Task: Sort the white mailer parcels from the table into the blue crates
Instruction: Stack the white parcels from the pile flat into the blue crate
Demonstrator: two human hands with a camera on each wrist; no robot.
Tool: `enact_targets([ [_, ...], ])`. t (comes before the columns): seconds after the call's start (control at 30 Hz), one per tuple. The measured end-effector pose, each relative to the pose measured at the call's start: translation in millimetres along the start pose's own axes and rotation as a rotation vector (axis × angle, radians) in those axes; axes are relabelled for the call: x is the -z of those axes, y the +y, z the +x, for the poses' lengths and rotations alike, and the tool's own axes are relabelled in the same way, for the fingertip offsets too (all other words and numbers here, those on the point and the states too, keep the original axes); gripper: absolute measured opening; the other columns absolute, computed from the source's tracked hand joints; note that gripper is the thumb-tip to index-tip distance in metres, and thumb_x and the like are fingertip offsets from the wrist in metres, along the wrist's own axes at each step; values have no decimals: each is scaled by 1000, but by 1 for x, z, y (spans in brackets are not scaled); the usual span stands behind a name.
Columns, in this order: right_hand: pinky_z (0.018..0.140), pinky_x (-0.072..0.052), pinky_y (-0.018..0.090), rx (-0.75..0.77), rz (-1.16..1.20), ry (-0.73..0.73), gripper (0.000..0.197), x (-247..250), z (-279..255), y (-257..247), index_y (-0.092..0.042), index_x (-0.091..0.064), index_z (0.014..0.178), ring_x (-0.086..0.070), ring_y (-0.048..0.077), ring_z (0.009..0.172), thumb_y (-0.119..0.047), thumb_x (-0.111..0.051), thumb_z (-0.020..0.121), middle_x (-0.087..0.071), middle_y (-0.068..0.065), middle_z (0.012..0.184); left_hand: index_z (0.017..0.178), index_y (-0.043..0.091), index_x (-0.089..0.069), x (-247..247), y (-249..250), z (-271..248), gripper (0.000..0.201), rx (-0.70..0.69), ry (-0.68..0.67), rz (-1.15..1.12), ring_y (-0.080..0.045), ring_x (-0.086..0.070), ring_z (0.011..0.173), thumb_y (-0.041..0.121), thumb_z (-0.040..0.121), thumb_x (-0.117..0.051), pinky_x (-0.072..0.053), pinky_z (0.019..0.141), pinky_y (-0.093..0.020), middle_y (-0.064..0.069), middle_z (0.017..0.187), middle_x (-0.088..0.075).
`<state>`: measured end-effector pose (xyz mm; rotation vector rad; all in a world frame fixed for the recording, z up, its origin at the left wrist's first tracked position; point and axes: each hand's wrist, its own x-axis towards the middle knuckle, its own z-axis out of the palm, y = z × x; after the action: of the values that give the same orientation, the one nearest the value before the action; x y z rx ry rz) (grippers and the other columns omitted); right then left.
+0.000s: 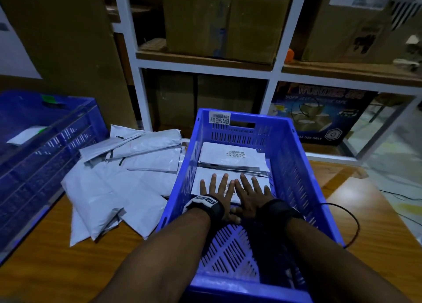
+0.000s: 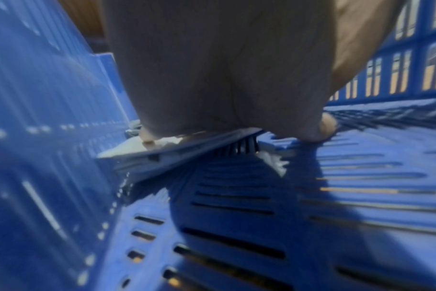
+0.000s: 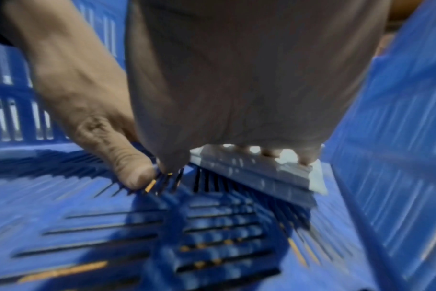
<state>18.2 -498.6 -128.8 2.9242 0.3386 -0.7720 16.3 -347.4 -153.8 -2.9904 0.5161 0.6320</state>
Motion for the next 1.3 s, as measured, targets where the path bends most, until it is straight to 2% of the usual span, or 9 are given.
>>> enact_targets([
  [0.13, 116, 5, 60, -8, 26, 21, 97, -6, 6, -1, -30, 20, 153, 26, 30, 146, -78, -31, 87, 36, -4, 156, 152, 23, 28, -5, -5, 3, 130, -9, 26, 27, -39, 37, 141, 89, 72, -49, 16, 109, -69, -5, 156, 40],
  [0.33, 115, 9, 59, -21, 39, 52, 97, -13, 11, 0, -31, 22, 152, 31, 29, 144, -80, -29, 85, 38, -5, 155, 151, 23, 30, -8, -7, 7, 133, -24, 47, 41, -38, 38, 141, 93, 67, -45, 16, 109, -69, -4, 155, 41],
  [0.7, 115, 8, 59, -14, 43, 33, 96, -13, 10, -1, -30, 21, 152, 31, 30, 145, -78, -30, 87, 37, -4, 156, 151, 26, 30, -10, -9, 9, 131, -27, 33, -9, -35, 39, 141, 93, 68, -46, 17, 109, -68, 0, 155, 42],
  [0.77, 116, 8, 58, -17, 49, 35, 96, -13, 10, -1, -31, 21, 152, 31, 29, 145, -78, -31, 87, 37, -5, 156, 151, 28, 30, -10, -7, 8, 132, -12, 46, -11, -37, 38, 141, 94, 66, -47, 19, 107, -70, 0, 156, 41],
  [0.9, 115, 9, 59, -15, 59, 34, 99, -13, 13, 0, -33, 23, 152, 31, 29, 145, -80, -32, 85, 37, -5, 155, 150, 37, 30, -7, -7, 6, 138, 41, 54, -59, -42, 40, 138, 95, 57, -54, 29, 95, -72, 6, 153, 45],
  [1.03, 115, 10, 59, -13, 48, 46, 97, -16, 12, 0, -32, 24, 151, 33, 29, 144, -78, -32, 86, 39, -5, 154, 149, 39, 30, -8, -9, 5, 137, 43, 48, -99, -41, 42, 138, 92, 58, -57, 16, 104, -75, 6, 151, 48],
  [1.3, 114, 12, 59, -7, 63, 38, 97, -17, 15, 2, -33, 23, 151, 34, 28, 143, -78, -32, 86, 39, -5, 154, 149, 39, 31, -7, -10, 4, 134, 30, -4, -103, -39, 43, 137, 91, 61, -57, 19, 106, -73, 6, 151, 47],
])
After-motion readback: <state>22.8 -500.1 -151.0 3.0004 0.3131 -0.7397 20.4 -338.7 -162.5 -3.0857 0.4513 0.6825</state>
